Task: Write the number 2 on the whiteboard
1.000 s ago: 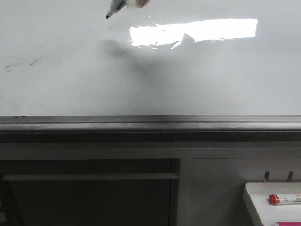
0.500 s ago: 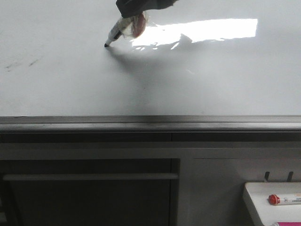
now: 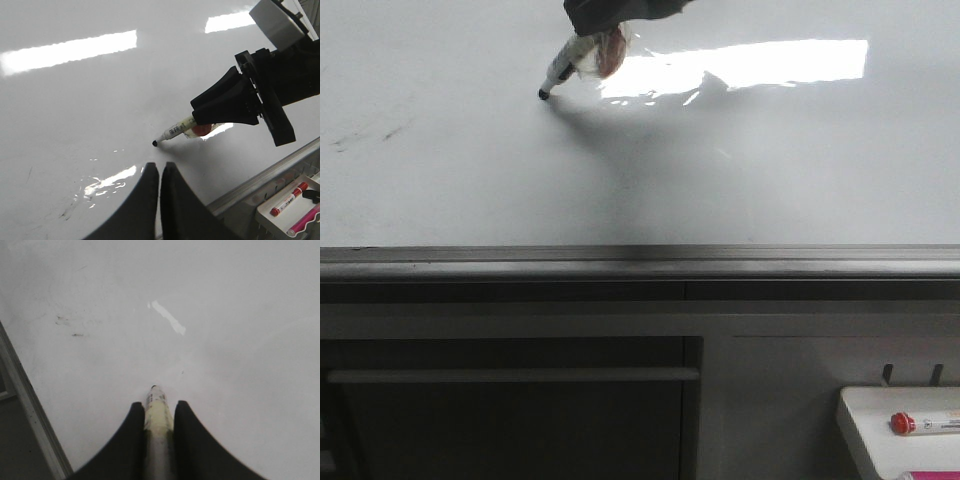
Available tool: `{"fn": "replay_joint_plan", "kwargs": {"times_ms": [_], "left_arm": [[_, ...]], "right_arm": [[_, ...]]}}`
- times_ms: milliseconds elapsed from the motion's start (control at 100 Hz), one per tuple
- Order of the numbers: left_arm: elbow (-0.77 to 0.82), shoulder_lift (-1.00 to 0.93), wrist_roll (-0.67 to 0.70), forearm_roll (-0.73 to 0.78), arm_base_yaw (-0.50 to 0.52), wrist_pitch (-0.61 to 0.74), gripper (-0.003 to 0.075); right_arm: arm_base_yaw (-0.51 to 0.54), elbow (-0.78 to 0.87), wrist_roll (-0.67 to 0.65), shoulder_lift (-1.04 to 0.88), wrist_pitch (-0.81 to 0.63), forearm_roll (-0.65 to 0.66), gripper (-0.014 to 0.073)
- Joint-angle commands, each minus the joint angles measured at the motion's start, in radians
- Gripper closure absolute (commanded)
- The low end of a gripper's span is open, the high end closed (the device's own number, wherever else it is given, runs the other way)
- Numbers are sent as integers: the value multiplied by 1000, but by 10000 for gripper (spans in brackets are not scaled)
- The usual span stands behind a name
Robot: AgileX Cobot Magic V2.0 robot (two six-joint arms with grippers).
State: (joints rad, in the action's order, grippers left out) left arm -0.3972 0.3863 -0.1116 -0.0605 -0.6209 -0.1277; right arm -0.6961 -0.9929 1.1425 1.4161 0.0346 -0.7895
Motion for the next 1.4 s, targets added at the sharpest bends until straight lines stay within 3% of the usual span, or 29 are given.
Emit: {"fn": "replay_joint_plan", "kwargs": {"times_ms": [0,300,680,980,1390], "left_arm": [[-29,5,11,-9,-5,85,741],[-29,5,11,-9,-5,85,741],[-29,5,11,-9,-5,85,741],[-29,5,11,-11,-5,85,741],[-29,5,11,-11,-5,85,741]], "right_arm": [[46,-30,8,-22,-116,-3,672],[109,-30,8,-78,-89,-3,672],[170,-26,-35,-134,145,-3,672],[166,26,-97,-106,257,-38,664],[53,29,-97,-14,201,-52,664]]}}
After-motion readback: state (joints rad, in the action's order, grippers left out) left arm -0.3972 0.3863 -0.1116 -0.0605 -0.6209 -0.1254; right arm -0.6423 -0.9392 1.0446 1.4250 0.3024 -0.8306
